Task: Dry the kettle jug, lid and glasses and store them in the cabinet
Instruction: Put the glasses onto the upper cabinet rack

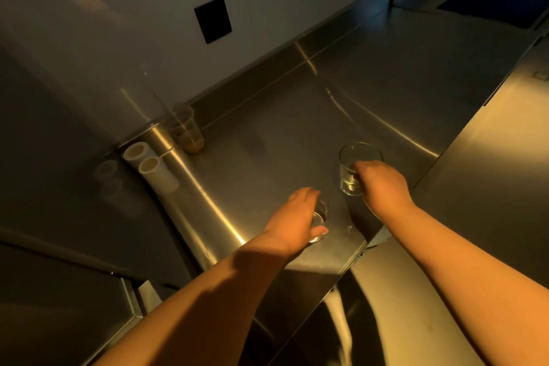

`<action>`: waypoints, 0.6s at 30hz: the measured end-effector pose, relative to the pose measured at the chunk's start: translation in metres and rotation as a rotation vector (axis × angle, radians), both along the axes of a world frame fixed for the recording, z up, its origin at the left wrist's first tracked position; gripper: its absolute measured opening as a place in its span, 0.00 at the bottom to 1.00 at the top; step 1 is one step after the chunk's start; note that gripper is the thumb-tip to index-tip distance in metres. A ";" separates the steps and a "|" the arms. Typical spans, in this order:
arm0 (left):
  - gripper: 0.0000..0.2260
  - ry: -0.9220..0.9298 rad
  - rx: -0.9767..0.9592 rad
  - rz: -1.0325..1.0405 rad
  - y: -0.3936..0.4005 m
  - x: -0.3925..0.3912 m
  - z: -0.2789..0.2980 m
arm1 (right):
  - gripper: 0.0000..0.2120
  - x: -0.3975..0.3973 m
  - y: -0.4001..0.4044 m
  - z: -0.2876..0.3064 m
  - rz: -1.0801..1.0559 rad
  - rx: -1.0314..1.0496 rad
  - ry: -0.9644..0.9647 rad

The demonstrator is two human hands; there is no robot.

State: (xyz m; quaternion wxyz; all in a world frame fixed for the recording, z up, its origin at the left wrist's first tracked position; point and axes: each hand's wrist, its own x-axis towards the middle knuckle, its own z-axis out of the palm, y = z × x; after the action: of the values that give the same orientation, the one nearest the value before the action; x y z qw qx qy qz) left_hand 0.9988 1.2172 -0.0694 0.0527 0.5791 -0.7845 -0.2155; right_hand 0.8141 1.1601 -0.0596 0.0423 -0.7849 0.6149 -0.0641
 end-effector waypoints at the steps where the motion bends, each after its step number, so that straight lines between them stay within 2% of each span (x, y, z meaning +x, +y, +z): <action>1: 0.34 0.030 0.004 0.037 0.000 0.000 -0.001 | 0.12 -0.003 0.003 0.002 0.010 -0.018 -0.025; 5: 0.40 0.081 0.054 0.116 0.001 0.004 -0.003 | 0.12 -0.008 0.020 0.019 0.129 -0.137 -0.179; 9: 0.46 -0.039 0.083 0.158 0.002 0.004 -0.003 | 0.16 -0.003 0.049 0.042 0.234 -0.197 -0.323; 14: 0.48 -0.197 0.082 0.169 0.006 0.007 -0.005 | 0.19 0.012 0.076 0.055 0.390 -0.215 -0.309; 18: 0.48 -0.313 0.106 0.184 0.010 0.008 -0.007 | 0.19 0.020 0.082 0.057 0.436 -0.217 -0.289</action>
State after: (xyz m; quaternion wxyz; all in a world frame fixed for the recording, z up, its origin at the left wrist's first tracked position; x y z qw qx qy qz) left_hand 1.0066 1.2268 -0.0767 -0.0807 0.6768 -0.7145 -0.1580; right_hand 0.8343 1.2424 -0.0028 0.0581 -0.8813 0.4085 -0.2302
